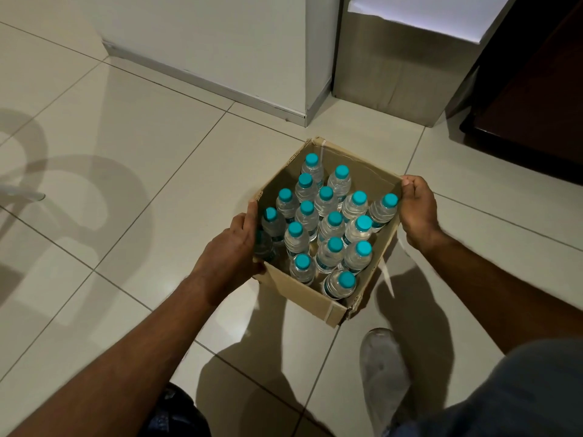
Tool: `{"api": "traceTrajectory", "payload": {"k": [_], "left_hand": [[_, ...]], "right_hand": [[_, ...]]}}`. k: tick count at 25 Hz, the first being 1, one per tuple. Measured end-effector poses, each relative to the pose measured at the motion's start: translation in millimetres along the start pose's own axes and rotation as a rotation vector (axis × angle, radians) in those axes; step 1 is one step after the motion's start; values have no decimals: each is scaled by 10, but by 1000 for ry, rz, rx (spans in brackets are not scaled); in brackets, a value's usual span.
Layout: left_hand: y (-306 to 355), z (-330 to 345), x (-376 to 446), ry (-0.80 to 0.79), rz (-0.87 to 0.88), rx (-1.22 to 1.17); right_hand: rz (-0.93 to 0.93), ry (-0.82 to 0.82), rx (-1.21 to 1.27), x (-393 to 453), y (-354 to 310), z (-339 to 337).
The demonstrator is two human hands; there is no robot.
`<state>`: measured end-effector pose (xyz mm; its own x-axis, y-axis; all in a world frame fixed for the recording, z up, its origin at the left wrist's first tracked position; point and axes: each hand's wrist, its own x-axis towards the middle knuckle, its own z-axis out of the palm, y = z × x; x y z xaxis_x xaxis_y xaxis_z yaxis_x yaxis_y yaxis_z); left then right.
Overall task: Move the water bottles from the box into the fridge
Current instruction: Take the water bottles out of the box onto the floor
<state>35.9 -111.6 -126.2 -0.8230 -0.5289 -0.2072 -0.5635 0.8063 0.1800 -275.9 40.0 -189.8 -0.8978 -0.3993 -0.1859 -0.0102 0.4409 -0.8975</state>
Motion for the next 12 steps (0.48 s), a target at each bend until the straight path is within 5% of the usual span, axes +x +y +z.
{"api": "traceTrajectory", "payload": {"k": [8,12], "left_hand": [[-23,-176,84,-193,-60,-335],[84,-274,302,35,-141,-334]], "right_hand": [[-8,38,-42,-7,-51,-69],[-234,32,-192,-122,-156,-176]]}}
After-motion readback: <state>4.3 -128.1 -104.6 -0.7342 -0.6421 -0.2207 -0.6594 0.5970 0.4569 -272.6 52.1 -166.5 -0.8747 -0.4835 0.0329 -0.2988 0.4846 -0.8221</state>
